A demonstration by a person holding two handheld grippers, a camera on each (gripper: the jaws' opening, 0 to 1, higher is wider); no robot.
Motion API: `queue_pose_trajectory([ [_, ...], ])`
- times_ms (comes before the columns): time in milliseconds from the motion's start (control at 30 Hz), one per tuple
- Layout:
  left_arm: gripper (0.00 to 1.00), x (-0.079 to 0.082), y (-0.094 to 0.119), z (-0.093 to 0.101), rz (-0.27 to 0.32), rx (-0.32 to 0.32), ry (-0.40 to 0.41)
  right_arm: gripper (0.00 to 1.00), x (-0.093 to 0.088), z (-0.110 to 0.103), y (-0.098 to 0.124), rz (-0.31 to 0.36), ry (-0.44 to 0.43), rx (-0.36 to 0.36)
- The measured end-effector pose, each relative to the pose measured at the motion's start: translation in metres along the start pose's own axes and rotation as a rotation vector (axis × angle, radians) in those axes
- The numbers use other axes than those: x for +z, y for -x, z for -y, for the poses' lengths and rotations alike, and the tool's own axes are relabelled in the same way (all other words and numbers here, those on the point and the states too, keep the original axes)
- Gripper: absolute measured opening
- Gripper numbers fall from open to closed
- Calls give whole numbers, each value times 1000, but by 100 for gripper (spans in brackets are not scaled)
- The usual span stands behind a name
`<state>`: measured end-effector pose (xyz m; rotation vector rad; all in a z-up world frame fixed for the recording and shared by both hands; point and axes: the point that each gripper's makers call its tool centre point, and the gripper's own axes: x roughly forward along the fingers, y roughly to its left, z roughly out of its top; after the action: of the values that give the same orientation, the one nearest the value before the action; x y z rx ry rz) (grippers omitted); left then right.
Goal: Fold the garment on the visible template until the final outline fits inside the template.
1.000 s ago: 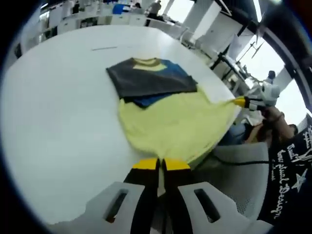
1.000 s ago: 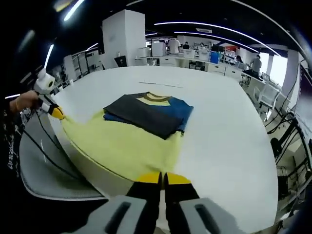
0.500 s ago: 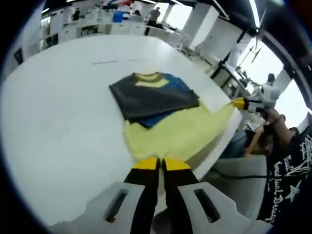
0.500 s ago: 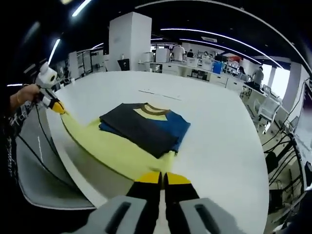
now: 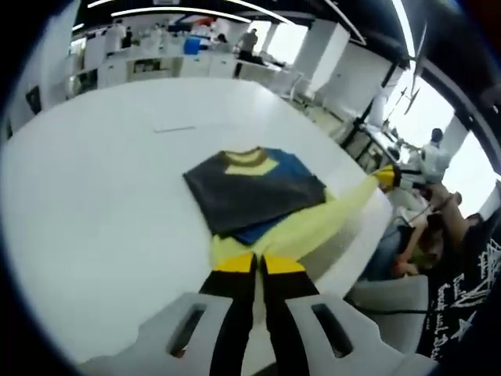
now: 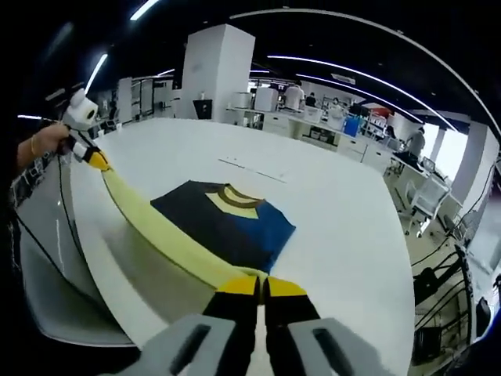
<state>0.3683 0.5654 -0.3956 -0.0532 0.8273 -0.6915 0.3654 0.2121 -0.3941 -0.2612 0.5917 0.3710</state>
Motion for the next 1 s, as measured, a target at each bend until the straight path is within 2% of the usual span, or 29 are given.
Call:
queue_pose_trajectory([
  [167, 0, 20, -3, -5, 45, 9, -11, 0, 16, 8, -10, 23, 13, -7],
  [367, 0, 45, -7, -16, 96, 53, -41, 0, 35, 19, -22, 59, 12, -21],
  [600, 0, 60, -13, -28, 120, 91, -42, 0, 53, 26, -36, 81, 23, -24],
  [933, 0, 91, -28, -47, 211, 132, 6, 0, 69, 46, -62, 96, 11, -37],
  [1000, 0, 97, -33, -52, 224, 151, -3, 0, 74, 50, -68, 101, 5, -38],
])
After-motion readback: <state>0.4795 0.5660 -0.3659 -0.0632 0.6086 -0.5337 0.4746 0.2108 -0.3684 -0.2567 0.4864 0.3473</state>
